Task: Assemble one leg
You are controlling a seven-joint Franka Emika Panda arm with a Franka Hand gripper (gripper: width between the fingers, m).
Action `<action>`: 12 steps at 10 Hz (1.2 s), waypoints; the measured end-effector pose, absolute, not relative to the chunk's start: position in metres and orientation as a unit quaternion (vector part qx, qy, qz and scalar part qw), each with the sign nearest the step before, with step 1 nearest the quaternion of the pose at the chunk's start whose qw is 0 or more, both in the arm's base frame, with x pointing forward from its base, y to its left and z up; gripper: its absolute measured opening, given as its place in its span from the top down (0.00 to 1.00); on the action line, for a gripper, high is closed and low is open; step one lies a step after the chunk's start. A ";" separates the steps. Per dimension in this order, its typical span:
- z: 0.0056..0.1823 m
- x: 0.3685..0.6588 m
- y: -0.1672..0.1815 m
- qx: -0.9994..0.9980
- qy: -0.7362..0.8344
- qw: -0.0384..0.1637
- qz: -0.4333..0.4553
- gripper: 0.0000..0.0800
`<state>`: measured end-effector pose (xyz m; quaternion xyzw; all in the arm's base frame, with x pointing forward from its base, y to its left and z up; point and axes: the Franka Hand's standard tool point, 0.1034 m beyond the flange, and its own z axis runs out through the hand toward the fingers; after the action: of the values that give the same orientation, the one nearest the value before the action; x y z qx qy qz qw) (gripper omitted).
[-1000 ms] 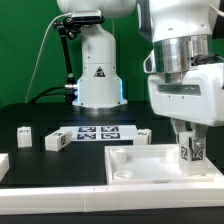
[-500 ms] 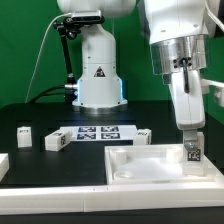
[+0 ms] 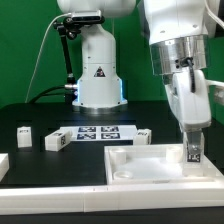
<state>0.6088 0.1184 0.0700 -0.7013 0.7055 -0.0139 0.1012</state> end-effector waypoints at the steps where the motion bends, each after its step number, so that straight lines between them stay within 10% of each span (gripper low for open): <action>1: 0.070 0.608 0.119 -0.739 0.666 0.100 -0.019 0.20; 12: 0.070 0.613 0.128 -0.986 0.138 0.037 -0.083 0.19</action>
Offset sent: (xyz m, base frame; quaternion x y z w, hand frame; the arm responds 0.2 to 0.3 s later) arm 0.0006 0.0053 -0.0025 -0.0116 0.0152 -0.2210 0.9751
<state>0.6127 0.1276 0.0700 -0.9863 0.1377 -0.0827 0.0366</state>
